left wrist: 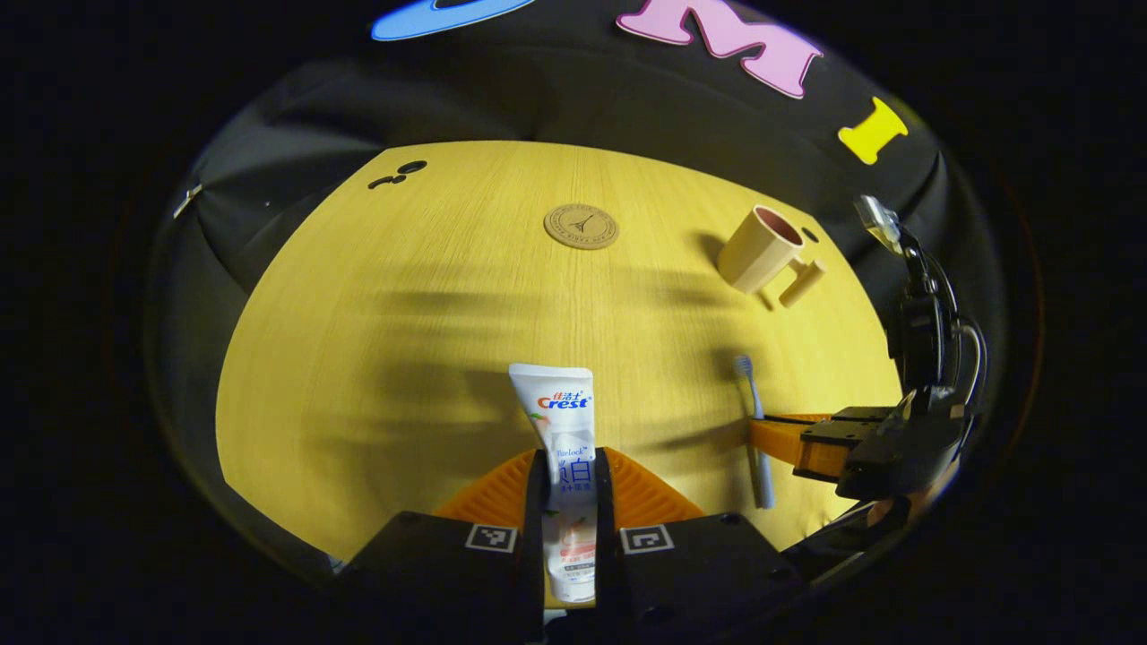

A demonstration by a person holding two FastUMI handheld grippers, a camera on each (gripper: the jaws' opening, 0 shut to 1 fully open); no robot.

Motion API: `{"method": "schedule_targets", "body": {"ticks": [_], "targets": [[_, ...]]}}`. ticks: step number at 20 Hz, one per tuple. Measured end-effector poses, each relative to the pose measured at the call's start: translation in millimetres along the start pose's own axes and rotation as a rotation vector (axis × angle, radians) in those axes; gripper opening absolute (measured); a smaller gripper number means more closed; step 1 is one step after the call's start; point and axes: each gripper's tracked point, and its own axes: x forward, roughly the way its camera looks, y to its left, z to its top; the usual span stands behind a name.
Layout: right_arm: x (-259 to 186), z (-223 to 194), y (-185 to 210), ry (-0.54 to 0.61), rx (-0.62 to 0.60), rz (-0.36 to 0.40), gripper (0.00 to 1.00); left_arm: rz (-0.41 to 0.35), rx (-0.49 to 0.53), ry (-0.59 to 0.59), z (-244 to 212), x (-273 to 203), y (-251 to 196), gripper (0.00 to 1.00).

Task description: Put the toothbrush and toothpaste on the desktop into the cup, then pick up the cup and place it on the coaster on the desktop.

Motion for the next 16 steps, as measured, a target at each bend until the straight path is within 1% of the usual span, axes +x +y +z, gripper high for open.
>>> {"method": "schedule_targets", "body": {"ticks": [2,5,6,7,11,13,16], "targets": [[-14.4,16.7,-3.0,-0.094,0.001,0.033,0.07,-0.043,-0.02,-0.062,12.4,-5.1,-11.9,0.28],[-46.2,35.5,-10.5,-0.223,0.016,0.076,0.07,-0.123,-0.047,-0.198,45.8,-21.6,-39.0,0.27],[-57.2,40.8,-15.0,-0.26,0.027,0.087,0.07,-0.155,-0.055,-0.248,58.8,-27.8,-49.6,0.23],[-66.5,45.4,-17.8,-0.292,0.04,0.101,0.07,-0.187,-0.063,-0.293,71.9,-34.3,-61.9,0.27],[-103.8,59.6,-26.5,-0.397,0.088,0.173,0.07,-0.311,-0.095,-0.453,125.3,-55.2,-109.4,0.27],[-121.0,64.7,-33.2,-0.442,0.077,0.181,0.07,-0.365,-0.108,-0.512,146.2,-60.5,-132.5,0.27],[-144.6,69.2,-43.9,-0.483,0.077,0.193,0.07,-0.44,-0.118,-0.563,175.9,-58.4,-165.5,0.27]]}}
